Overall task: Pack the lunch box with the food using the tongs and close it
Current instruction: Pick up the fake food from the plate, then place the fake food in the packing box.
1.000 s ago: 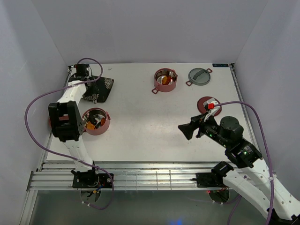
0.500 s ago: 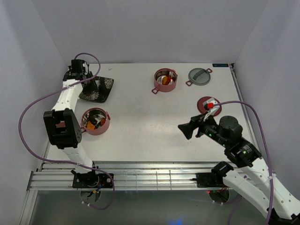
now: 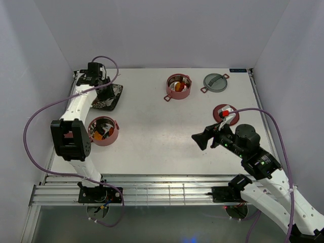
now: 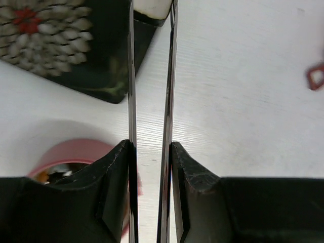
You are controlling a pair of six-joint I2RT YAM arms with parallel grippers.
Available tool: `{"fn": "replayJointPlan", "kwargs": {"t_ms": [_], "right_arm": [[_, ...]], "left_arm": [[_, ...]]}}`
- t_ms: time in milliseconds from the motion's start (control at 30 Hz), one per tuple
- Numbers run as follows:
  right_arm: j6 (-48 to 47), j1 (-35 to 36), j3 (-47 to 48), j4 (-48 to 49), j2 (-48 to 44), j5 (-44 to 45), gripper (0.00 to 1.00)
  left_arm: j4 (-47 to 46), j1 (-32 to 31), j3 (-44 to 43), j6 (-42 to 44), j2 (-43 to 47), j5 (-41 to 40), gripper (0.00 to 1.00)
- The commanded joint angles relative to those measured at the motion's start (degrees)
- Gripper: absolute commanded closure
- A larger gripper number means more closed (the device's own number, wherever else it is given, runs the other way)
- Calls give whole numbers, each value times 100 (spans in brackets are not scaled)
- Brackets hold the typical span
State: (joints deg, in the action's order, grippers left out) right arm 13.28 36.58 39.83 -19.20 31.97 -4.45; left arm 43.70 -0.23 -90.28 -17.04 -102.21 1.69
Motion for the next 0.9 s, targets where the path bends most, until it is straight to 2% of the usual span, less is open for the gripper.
{"fn": "replayJointPlan", "kwargs": {"t_ms": [0,233,500,867], "right_arm": [[-27,34,86,206,11,67,10],[-36,34,95,171,-6,111,10],[-36,34,103,154,-32,137,10],[-36,25,103,92,-129,181,10]], "left_arm": [[-20,-686,-682,-142,492,-81,71],[191,-1804,-1772,-432,71,-450,71],[-169,-2823,-2625,-581,-606,-319,71],[-626,-3308,-2987,-441,-1608,-529,72]]}}
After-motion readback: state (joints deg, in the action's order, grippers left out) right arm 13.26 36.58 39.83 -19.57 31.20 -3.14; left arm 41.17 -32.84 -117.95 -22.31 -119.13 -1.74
